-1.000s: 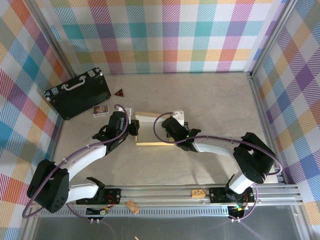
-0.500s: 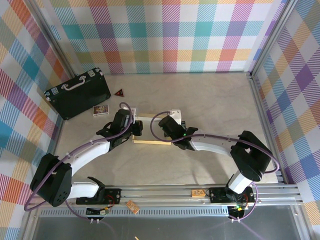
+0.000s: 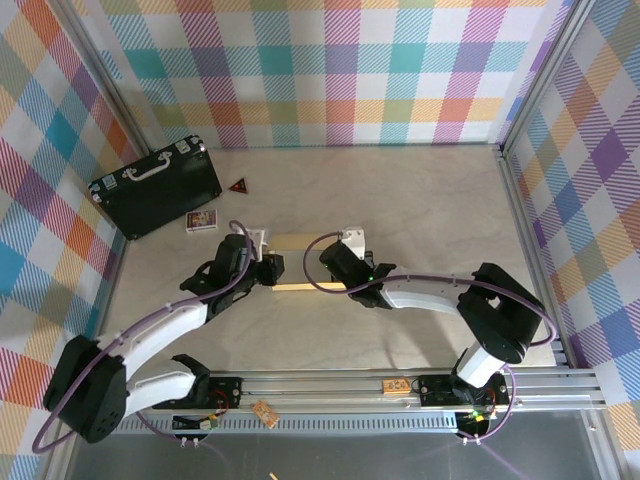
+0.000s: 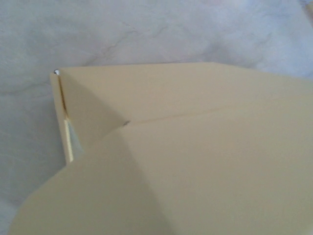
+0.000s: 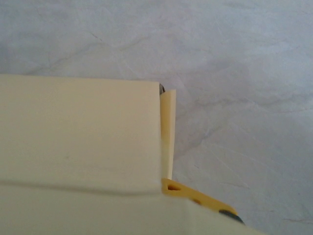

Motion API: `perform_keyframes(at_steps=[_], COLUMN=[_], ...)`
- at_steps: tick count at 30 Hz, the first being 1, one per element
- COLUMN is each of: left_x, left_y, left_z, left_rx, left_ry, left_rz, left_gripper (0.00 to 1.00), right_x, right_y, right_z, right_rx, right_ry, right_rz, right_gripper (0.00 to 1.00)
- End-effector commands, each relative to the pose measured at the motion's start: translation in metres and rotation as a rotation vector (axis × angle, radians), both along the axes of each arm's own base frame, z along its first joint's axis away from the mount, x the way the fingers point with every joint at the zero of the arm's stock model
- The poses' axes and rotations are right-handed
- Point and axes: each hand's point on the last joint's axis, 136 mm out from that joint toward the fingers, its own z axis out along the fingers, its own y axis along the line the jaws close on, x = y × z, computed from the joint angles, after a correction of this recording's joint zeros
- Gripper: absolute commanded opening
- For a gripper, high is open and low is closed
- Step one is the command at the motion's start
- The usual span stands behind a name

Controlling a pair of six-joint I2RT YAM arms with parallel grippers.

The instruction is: Fold the paper box

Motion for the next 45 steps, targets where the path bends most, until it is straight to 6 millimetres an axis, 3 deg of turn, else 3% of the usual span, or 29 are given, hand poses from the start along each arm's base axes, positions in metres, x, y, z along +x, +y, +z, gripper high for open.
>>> perform_keyframes(at_steps=[1,5,7,10,11,13,16,17,21,24,25,26,28,32,36,39,42,45], left_x=[-0.028,-0.064,-0.072,-0.061,-0.051,-0.027,0.014,0.025,0.052,0.052,0.048,0.045,0.042,0.037,0.038,0.041,0.045,0.049], left_y=[-0.009,0.002,0.016,0.034,0.035,0.026,-0.003,-0.016,-0.050,-0.064,-0.067,-0.069,-0.069,-0.065,-0.067,-0.070,-0.073,-0.075], left_z=[0.030,0.079,0.110,0.138,0.139,0.130,0.100,0.088,0.036,-0.007,-0.020,-0.031,-0.045,-0.071,-0.081,-0.074,-0.058,-0.048], left_rx=[-0.063,-0.122,-0.160,-0.145,-0.131,-0.118,-0.127,-0.138,-0.183,-0.169,-0.165,-0.154,-0.147,-0.113,-0.115,-0.135,-0.158,-0.167], left_ry=[0.002,-0.058,-0.129,-0.168,-0.154,-0.081,0.090,0.131,0.274,0.390,0.422,0.446,0.469,0.515,0.530,0.513,0.482,0.458], left_rz=[-0.107,-0.158,-0.105,0.007,0.036,0.052,0.018,-0.006,-0.062,-0.090,-0.102,-0.106,-0.101,-0.086,-0.090,-0.093,-0.104,-0.114], left_gripper=[0.35,0.68,0.83,1.00,1.00,1.00,0.93,0.86,0.71,0.69,0.68,0.68,0.69,0.69,0.68,0.68,0.69,0.70], right_x=[-0.019,-0.020,-0.020,-0.021,-0.021,-0.022,-0.021,-0.021,-0.022,-0.022,-0.023,-0.025,-0.032,-0.060,-0.087,-0.093,-0.091,-0.090], right_y=[-0.016,-0.017,-0.016,-0.016,-0.016,-0.017,-0.018,-0.017,-0.017,-0.015,-0.015,-0.015,-0.018,-0.040,-0.063,-0.078,-0.075,-0.051], right_z=[-0.038,-0.038,-0.039,-0.038,-0.039,-0.039,-0.040,-0.040,-0.041,-0.040,-0.040,-0.039,-0.037,-0.026,-0.012,0.010,0.040,0.080], right_rx=[-0.089,-0.085,-0.087,-0.090,-0.096,-0.100,-0.104,-0.106,-0.106,-0.101,-0.099,-0.098,-0.092,-0.029,0.046,0.129,0.338,0.633], right_ry=[0.108,0.097,0.094,0.081,0.079,0.076,0.070,0.068,0.068,0.070,0.075,0.081,0.101,0.152,0.176,0.164,0.152,0.124], right_rz=[0.011,0.018,0.024,0.030,0.032,0.034,0.038,0.041,0.047,0.062,0.068,0.075,0.097,0.102,0.122,0.143,0.249,0.482], right_gripper=[0.00,0.00,0.00,0.00,0.00,0.00,0.00,0.00,0.00,0.03,0.09,0.25,0.43,0.63,0.79,0.80,0.81,0.77])
